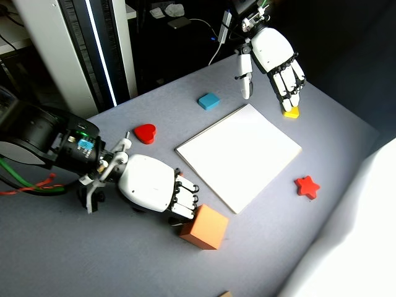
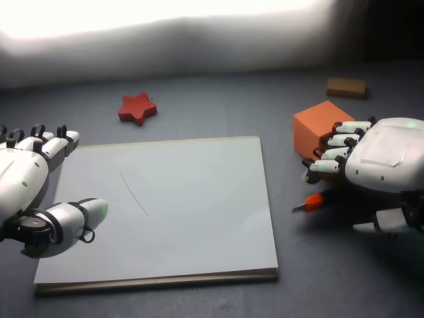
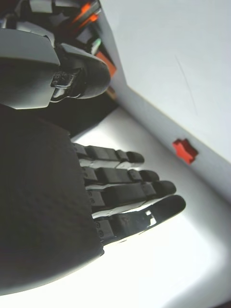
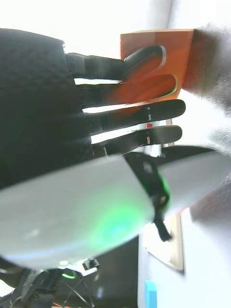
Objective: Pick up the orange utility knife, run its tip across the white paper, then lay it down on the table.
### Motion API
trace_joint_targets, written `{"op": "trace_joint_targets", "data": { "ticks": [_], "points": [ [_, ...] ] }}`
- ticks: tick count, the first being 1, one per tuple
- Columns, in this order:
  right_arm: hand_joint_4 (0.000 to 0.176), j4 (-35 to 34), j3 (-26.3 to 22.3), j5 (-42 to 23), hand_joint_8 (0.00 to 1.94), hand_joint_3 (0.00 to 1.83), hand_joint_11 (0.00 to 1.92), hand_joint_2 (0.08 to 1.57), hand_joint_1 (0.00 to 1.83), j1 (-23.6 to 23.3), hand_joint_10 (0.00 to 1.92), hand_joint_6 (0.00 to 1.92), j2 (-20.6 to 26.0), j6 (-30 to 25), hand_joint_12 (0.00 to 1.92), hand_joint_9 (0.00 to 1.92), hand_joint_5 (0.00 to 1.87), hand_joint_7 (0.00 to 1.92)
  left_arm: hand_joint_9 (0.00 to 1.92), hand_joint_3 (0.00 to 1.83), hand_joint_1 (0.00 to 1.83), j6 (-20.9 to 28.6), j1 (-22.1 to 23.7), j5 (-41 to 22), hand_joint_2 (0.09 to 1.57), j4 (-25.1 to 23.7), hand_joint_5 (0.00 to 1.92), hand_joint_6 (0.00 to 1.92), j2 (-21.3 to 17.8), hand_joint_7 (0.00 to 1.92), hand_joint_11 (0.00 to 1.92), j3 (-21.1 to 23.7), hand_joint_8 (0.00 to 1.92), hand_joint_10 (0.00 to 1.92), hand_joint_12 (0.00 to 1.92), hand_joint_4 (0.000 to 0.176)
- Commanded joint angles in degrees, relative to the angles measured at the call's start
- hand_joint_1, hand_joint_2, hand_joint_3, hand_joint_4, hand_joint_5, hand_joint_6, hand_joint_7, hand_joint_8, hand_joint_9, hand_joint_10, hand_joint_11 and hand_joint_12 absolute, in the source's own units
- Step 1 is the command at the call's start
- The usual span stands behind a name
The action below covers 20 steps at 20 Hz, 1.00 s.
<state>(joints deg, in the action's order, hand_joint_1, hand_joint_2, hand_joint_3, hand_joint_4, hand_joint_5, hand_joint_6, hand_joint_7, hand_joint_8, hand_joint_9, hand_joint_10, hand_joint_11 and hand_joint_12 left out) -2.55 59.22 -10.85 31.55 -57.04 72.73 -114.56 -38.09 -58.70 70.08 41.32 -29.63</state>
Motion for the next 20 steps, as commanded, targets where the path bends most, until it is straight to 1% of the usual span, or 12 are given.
{"op": "trace_joint_targets", "data": {
  "ticks": [1,3,7,8,9,10,11,12,13,15,17,20],
  "points": [
    [0.009,0.10,-0.52,-4.70,0.04,0.00,0.00,1.10,0.78,-1.03,0.58,0.12,0.83,-0.17,1.35,0.18,0.21,0.28,0.30,0.00,0.16,-0.11,0.33,-4.66,1.29,-3.43,0.11,0.01,-0.28,0.17,0.00,-0.18,0.00,0.01,1.08,0.055],
    [0.008,0.09,-1.38,-4.53,0.00,0.00,0.00,1.07,0.73,-1.30,0.31,0.02,1.89,-0.28,1.20,0.20,0.16,0.20,0.31,0.00,0.17,-0.11,0.33,-4.66,1.29,-3.43,0.11,0.01,-0.29,0.18,0.00,-0.20,0.00,0.01,1.11,0.055],
    [0.000,0.09,-4.21,-3.52,0.05,0.00,0.00,1.06,0.54,-2.74,0.28,0.04,5.67,-2.30,1.17,0.31,0.22,0.34,0.32,0.00,0.16,-0.36,0.52,-4.66,1.29,-3.43,0.12,0.01,-0.33,0.21,0.00,-0.28,0.02,0.01,1.12,0.052],
    [0.000,0.09,-4.85,-3.07,0.06,0.00,0.00,1.09,0.45,-3.64,0.41,0.04,6.39,-3.36,1.23,0.32,0.30,0.45,0.32,0.00,0.16,-0.58,0.68,-4.66,1.29,-3.44,0.15,0.02,-0.39,0.23,0.00,-0.29,0.02,0.01,1.12,0.048],
    [0.000,0.09,-5.63,-2.88,0.12,0.00,0.00,1.12,0.34,-4.78,0.73,0.09,7.33,-5.03,1.31,0.32,0.44,0.56,0.37,0.00,0.20,-1.00,1.03,-4.65,1.28,-3.44,0.24,0.03,-0.51,0.34,0.00,-0.25,0.02,0.02,1.18,0.034],
    [0.000,0.08,-6.97,-1.46,0.50,0.00,0.00,1.14,0.29,-6.36,1.09,0.25,8.76,-7.44,1.53,0.30,0.53,0.53,0.45,0.00,0.23,-2.01,1.83,-4.61,1.28,-3.44,0.38,0.04,-0.72,0.47,0.00,-0.11,0.03,0.04,1.27,0.003],
    [0.000,0.08,-8.63,1.77,0.91,0.00,0.13,1.17,0.26,-8.16,1.33,0.63,10.56,-9.49,1.73,0.33,0.54,0.50,0.55,0.00,0.26,-2.76,2.55,-4.36,1.28,-3.42,0.51,0.02,-0.92,0.62,0.03,-0.01,0.05,0.18,1.43,0.000],
    [0.000,0.07,-10.42,6.46,1.12,0.00,0.20,1.18,0.26,-10.71,1.47,0.95,12.46,-12.37,1.81,0.36,0.53,0.49,0.51,0.00,0.29,-3.15,3.32,-3.56,1.28,-3.36,0.59,0.02,-1.34,0.70,0.06,0.07,0.09,0.56,1.54,0.000],
    [0.000,-1.61,-12.93,12.00,1.34,0.00,0.29,1.18,0.25,-14.57,1.61,1.25,14.93,-15.32,1.90,0.43,0.58,0.57,0.48,0.00,0.29,-4.41,5.09,-1.69,1.27,-1.70,0.68,0.09,-2.06,0.70,0.15,0.19,0.44,1.05,1.64,0.000],
    [0.000,-3.71,-14.90,16.43,1.51,0.00,0.40,1.20,0.25,-18.07,1.79,1.47,17.11,-14.76,1.92,0.57,0.66,0.74,0.53,0.00,0.29,-8.58,8.45,1.11,1.29,1.44,0.66,0.79,-2.63,0.69,0.25,0.22,1.16,1.54,1.89,0.000],
    [0.000,-4.72,-15.59,16.85,1.63,0.00,0.62,1.21,0.22,-19.99,1.91,1.52,18.30,-10.77,1.92,0.83,0.77,0.94,0.65,0.00,0.33,-13.96,11.68,4.69,1.29,3.92,0.69,1.24,-3.09,0.76,0.47,0.22,1.59,1.88,1.92,0.000],
    [0.000,-9.50,-15.79,14.52,1.70,0.01,0.70,1.23,0.17,-18.83,1.92,1.61,18.94,-8.13,1.92,0.94,0.87,1.04,0.74,0.01,0.25,-20.95,15.84,7.73,1.32,7.57,0.67,1.49,-3.14,0.77,0.55,0.12,1.77,1.92,1.92,0.000]
  ]
}}
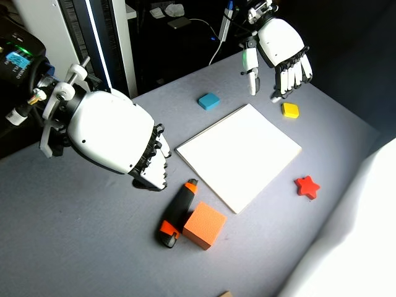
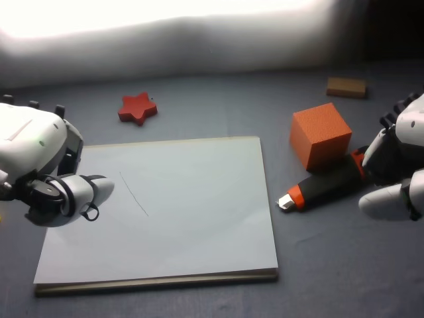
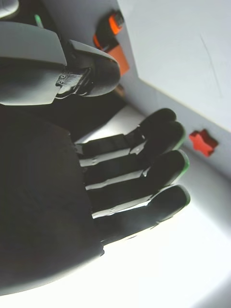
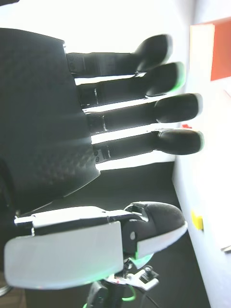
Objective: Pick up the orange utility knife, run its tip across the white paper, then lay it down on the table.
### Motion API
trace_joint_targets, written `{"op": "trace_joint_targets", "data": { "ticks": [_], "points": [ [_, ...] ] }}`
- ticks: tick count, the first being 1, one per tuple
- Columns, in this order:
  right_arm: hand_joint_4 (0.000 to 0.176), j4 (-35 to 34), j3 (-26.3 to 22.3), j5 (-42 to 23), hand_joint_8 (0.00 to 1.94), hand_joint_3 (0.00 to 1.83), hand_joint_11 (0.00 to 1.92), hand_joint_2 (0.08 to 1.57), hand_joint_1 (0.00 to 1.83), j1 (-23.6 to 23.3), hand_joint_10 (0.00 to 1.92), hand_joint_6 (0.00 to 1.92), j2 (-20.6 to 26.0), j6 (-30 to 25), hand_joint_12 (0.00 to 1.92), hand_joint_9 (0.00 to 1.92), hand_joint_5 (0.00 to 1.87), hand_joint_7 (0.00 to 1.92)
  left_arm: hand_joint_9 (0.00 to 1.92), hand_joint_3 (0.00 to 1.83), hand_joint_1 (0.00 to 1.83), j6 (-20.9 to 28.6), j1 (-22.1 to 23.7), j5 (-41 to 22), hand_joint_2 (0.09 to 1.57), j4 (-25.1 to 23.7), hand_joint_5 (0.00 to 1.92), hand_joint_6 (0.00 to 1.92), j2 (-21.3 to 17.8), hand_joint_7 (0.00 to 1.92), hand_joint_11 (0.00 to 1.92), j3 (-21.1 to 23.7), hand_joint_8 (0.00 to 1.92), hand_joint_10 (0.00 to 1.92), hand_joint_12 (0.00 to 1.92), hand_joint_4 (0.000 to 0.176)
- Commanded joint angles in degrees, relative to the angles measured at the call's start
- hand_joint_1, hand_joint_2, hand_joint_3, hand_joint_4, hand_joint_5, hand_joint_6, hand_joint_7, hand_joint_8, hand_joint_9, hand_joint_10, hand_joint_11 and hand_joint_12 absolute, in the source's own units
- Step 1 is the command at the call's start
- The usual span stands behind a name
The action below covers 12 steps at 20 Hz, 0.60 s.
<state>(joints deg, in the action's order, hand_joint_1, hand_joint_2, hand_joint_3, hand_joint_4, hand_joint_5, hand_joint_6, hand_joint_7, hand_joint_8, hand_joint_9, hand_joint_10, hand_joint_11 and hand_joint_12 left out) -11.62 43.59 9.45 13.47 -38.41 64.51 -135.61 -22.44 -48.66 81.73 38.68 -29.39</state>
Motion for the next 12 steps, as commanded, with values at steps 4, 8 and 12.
{"op": "trace_joint_targets", "data": {
  "ticks": [4,8,12],
  "points": [
    [0.000,0.43,-0.33,-6.15,1.74,0.00,0.70,1.24,0.20,-0.33,1.92,1.61,-0.67,0.03,1.92,0.99,0.81,1.02,0.74,0.00,0.21,-4.39,4.59,-1.10,1.35,-1.24,0.72,1.69,-0.44,0.81,0.56,0.21,1.77,1.92,1.92,0.000],
    [0.000,0.48,-0.33,-4.78,1.72,0.00,0.66,1.24,0.22,-1.49,1.92,1.64,-0.42,-3.46,1.92,0.94,0.81,1.00,0.72,0.00,0.22,-4.80,6.76,-1.11,1.35,-1.23,0.67,1.72,-0.44,0.77,0.55,0.27,1.84,1.92,1.92,0.000],
    [0.000,0.47,-0.98,-7.92,1.80,0.00,0.70,1.24,0.20,0.55,1.92,1.77,1.02,-4.02,1.92,0.94,0.79,0.97,0.68,0.00,0.25,-5.36,8.00,-0.67,1.36,-1.23,0.67,1.72,-0.45,0.76,0.52,0.50,1.80,1.92,1.92,0.000]
  ]
}}
